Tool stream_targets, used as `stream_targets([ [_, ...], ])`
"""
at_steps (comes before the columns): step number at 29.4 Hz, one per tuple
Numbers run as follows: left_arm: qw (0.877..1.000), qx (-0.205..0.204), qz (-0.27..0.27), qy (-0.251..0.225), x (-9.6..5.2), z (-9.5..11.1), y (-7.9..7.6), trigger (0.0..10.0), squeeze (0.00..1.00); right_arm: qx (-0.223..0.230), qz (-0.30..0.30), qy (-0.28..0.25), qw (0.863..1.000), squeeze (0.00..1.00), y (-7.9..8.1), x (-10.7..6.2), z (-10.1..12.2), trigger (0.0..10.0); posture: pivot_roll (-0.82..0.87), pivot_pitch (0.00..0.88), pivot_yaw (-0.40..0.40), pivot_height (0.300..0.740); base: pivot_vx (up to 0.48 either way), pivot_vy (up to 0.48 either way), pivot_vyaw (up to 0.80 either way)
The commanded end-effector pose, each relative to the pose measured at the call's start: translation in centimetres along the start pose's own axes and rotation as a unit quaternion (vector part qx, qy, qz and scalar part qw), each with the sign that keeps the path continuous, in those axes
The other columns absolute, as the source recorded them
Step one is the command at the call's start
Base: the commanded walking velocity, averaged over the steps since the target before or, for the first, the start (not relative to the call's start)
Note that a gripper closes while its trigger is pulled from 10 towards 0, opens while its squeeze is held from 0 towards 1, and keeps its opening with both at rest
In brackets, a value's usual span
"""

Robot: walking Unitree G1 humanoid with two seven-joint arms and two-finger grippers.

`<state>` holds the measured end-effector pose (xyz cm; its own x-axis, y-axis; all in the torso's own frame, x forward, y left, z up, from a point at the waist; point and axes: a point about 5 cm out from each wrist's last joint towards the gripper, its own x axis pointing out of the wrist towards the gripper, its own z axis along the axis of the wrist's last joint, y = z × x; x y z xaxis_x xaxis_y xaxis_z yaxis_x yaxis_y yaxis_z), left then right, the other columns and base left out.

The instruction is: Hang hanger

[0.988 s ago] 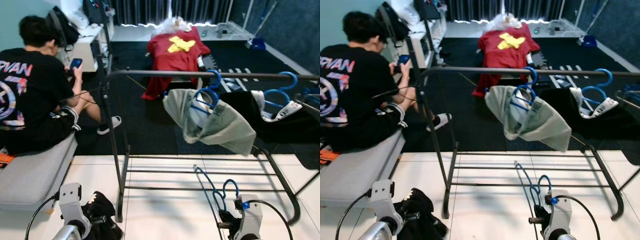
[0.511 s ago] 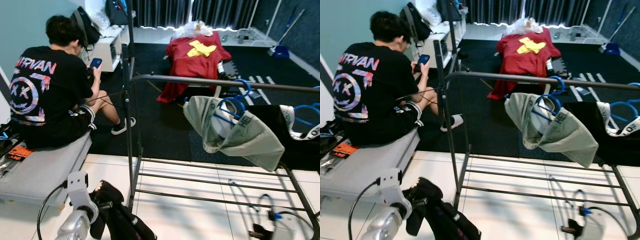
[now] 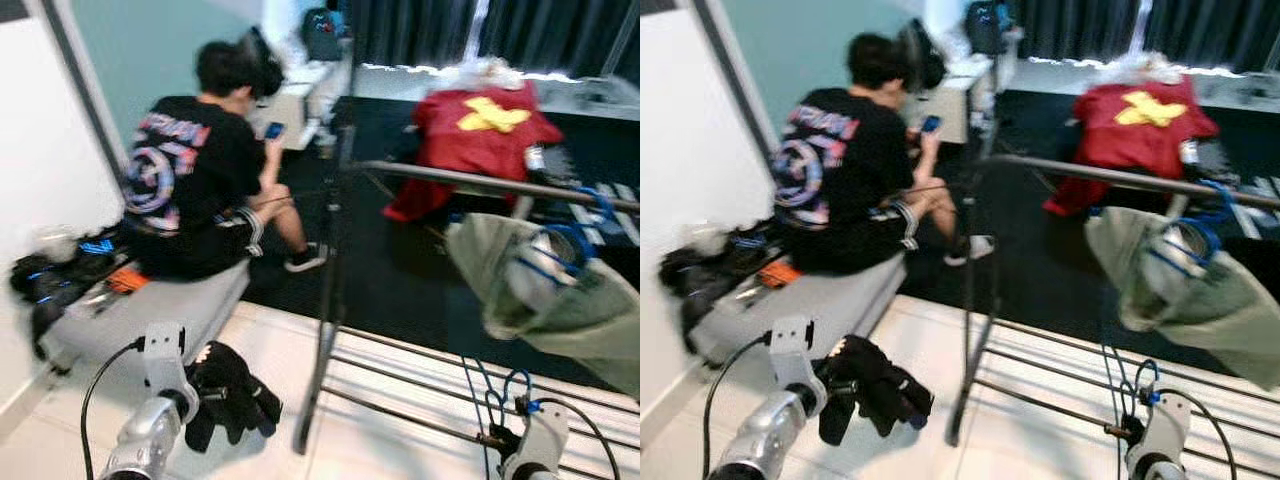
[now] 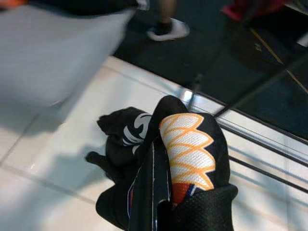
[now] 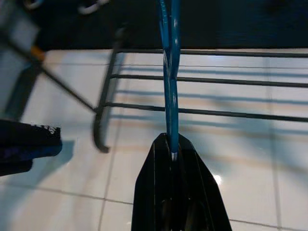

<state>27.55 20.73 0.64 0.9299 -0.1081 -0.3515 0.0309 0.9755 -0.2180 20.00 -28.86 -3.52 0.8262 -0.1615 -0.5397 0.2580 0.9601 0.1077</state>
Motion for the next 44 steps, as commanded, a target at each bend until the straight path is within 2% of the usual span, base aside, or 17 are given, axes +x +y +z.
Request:
stream_targets([
  [1, 1.0, 0.003, 0.012, 0.006, -0.4, -0.4, 1.0, 10.0, 0.0, -0.004, 0.002, 0.004, 1.0, 0.0, 0.2, -0.2, -0.6, 10.0, -0.04, 0.0, -0.014, 0.74, 0.0, 0.0, 0.76],
  [3, 1.0, 0.003, 0.012, 0.006, -0.4, -0.4, 1.0, 10.0, 0.0, -0.004, 0.002, 0.004, 1.0, 0.0, 0.2, -0.2, -0.6, 10.0, -0.04, 0.0, -0.014, 0.74, 0.0, 0.0, 0.76],
  [5, 1.0, -0.002, 0.025, 0.013, -1.1, -1.0, 2.2, 10.0, 0.0, -0.004, 0.009, -0.003, 1.0, 0.0, 0.6, -0.4, -1.1, 10.0, -0.03, 0.0, -0.01, 0.74, 0.0, 0.0, 0.76],
  [10, 0.999, -0.002, 0.037, 0.018, -1.5, -1.4, 3.0, 10.0, 0.0, -0.006, 0.014, -0.017, 1.0, 0.0, 0.7, -0.7, -1.2, 10.0, -0.02, 0.0, -0.009, 0.74, 0.0, 0.0, 0.76],
  [23, 0.999, -0.003, 0.038, 0.024, -1.8, -1.9, 3.3, 10.0, 0.0, -0.011, 0.027, -0.047, 0.998, 0.0, 1.3, -0.9, -0.9, 10.0, -0.01, 0.0, -0.022, 0.74, 0.0, 0.0, 0.76],
  [27, 0.999, 0.0, 0.033, 0.025, -2.2, -2.3, 3.7, 10.0, 0.0, -0.013, 0.033, -0.062, 0.997, 0.0, 1.5, -1.4, -1.1, 10.0, -0.03, 0.0, -0.016, 0.74, 0.0, 0.0, 0.76],
  [35, 0.999, 0.003, 0.029, 0.02, -2.2, -2.4, 3.4, 10.0, 0.0, -0.014, 0.035, -0.067, 0.997, 0.0, 1.4, -1.8, -1.1, 10.0, -0.04, 0.0, -0.041, 0.74, 0.0, 0.0, 0.76],
  [44, 1.0, 0.009, 0.016, -0.003, -1.9, -2.0, 2.4, 10.0, 0.0, -0.009, 0.055, -0.055, 0.997, 0.0, 1.3, -2.1, -1.2, 10.0, -0.03, 0.0, -0.053, 0.74, 0.0, 0.0, 0.76],
])
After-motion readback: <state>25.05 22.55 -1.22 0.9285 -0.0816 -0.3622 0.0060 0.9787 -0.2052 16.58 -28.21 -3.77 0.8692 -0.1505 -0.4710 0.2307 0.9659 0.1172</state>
